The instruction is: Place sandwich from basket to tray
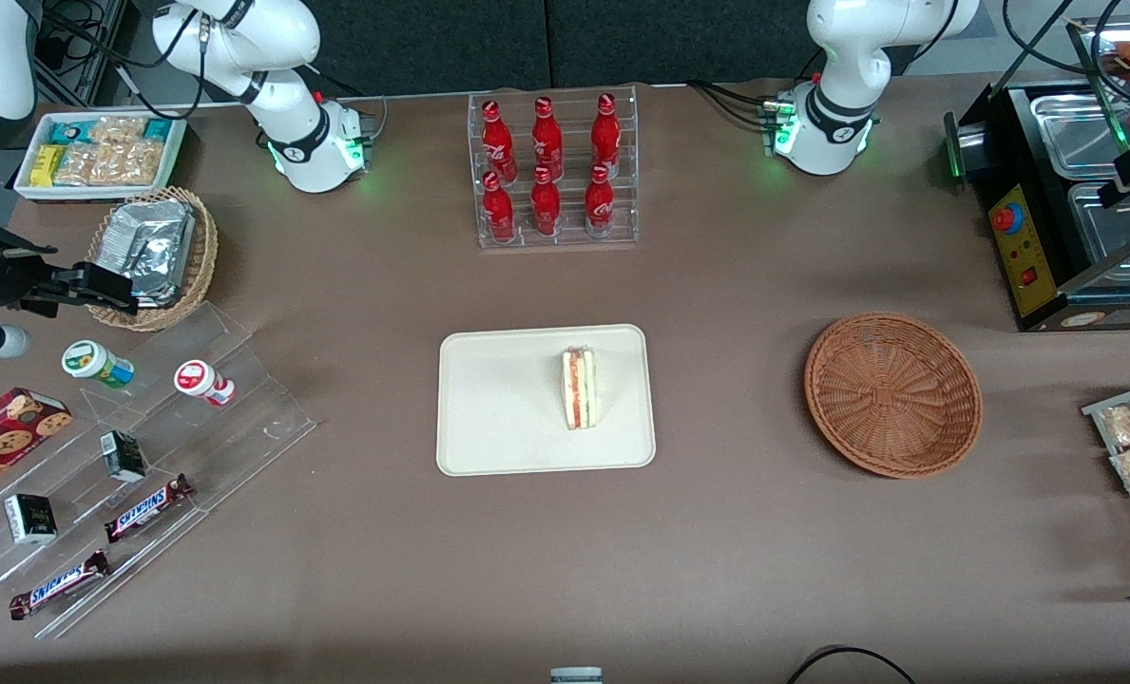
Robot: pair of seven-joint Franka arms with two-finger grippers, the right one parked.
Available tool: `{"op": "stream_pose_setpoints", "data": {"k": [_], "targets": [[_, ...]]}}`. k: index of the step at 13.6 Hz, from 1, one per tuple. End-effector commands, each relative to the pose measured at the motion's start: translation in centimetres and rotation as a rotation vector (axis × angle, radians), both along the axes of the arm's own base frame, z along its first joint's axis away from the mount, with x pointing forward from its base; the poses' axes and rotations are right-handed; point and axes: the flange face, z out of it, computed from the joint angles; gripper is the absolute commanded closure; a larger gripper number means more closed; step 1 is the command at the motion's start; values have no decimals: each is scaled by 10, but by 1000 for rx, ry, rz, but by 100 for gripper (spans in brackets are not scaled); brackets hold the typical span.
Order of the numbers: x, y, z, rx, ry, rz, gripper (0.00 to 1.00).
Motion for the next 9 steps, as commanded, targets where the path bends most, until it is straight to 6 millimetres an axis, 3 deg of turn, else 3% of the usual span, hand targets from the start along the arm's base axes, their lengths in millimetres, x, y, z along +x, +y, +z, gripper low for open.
{"op": "stream_pose_setpoints", "data": {"k": [1,9], "targets": [[3,-26,-17,13,14,-65,1],[5,-58,-17,20,18,-46,1]]}}
